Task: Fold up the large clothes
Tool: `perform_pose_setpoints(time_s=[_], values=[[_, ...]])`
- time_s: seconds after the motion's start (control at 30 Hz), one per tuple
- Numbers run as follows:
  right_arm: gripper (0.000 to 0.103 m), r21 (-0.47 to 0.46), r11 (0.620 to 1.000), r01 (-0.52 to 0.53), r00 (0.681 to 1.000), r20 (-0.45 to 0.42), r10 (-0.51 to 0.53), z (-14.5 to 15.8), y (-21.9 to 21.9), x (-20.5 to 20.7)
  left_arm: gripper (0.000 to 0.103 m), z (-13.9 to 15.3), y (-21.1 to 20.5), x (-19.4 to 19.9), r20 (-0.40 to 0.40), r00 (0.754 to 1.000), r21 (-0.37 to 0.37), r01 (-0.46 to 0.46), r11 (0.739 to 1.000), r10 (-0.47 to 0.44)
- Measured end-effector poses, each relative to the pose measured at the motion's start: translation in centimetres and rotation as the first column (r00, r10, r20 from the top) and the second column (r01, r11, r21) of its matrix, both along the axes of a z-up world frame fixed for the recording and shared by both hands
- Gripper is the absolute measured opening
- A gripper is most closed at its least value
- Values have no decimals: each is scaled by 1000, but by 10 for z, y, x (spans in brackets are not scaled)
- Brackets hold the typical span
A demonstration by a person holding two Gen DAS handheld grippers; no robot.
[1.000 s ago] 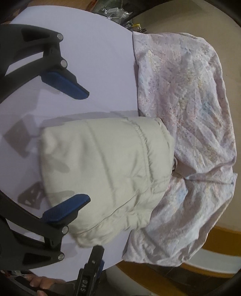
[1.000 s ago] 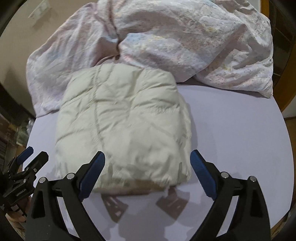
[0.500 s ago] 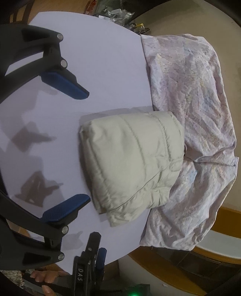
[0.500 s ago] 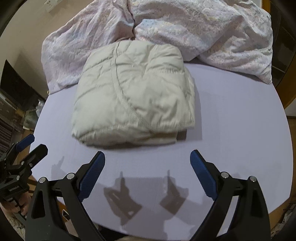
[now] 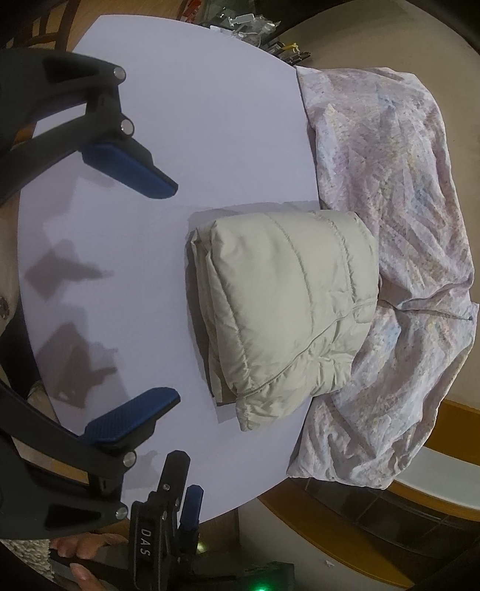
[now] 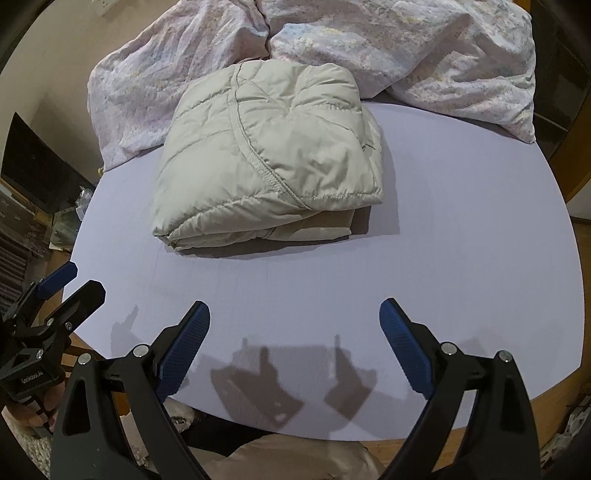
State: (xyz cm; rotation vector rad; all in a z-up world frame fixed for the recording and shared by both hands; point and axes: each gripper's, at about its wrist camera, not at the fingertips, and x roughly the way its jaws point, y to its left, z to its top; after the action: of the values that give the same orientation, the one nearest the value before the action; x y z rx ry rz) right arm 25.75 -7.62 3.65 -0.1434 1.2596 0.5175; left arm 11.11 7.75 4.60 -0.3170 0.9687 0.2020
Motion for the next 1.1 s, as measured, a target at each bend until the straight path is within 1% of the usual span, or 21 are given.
perform_pose_setpoints(time_s=[0.33,0.53,1.1], values=[[95,2,1000,22,1000,14,-22,0,-2,-5,101,-1,-2,1,-1,1000,-9,10,1000,-10],[95,-3,1000,6,1000,30,-6,2,-1,-8,101,-2,-4,1,-4,1000,-18,18,1000,-18],[95,9,1000,14,1000,23,-14,1,-1,-9,101,-4,-2,1,-5,1000,-33,9,999,-10]])
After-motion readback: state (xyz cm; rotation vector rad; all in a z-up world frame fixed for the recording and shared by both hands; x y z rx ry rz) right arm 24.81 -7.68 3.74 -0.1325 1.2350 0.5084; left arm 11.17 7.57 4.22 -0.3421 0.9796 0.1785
